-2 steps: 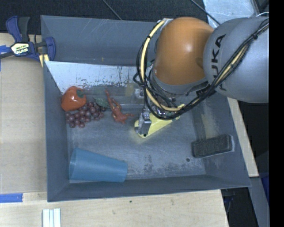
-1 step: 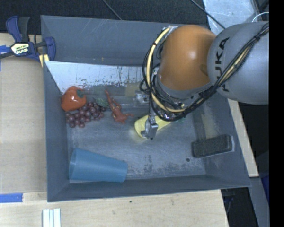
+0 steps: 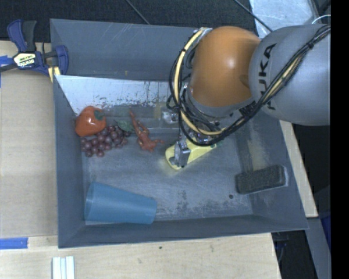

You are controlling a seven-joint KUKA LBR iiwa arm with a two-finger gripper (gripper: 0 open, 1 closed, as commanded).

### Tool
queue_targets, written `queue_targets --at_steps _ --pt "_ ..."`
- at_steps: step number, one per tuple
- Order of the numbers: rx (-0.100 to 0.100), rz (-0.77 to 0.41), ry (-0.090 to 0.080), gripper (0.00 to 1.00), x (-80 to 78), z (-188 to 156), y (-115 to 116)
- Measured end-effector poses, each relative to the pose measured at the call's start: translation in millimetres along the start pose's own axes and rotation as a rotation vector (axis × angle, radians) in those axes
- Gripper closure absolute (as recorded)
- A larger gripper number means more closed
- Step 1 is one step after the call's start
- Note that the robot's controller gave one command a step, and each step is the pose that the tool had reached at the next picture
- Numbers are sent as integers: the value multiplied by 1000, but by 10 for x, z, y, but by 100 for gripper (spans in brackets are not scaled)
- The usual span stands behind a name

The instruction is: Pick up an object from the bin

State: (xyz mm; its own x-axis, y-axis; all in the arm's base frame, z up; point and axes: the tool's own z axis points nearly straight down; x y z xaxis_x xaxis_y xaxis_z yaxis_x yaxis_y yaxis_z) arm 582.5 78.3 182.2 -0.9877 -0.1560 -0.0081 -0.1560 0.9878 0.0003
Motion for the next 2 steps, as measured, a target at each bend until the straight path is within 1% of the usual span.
queue_targets --at_steps 1,2 --pt "1 373 -2 0 -32 -75 -581" --pt "-1 26 -5 0 -136 -261 -269"
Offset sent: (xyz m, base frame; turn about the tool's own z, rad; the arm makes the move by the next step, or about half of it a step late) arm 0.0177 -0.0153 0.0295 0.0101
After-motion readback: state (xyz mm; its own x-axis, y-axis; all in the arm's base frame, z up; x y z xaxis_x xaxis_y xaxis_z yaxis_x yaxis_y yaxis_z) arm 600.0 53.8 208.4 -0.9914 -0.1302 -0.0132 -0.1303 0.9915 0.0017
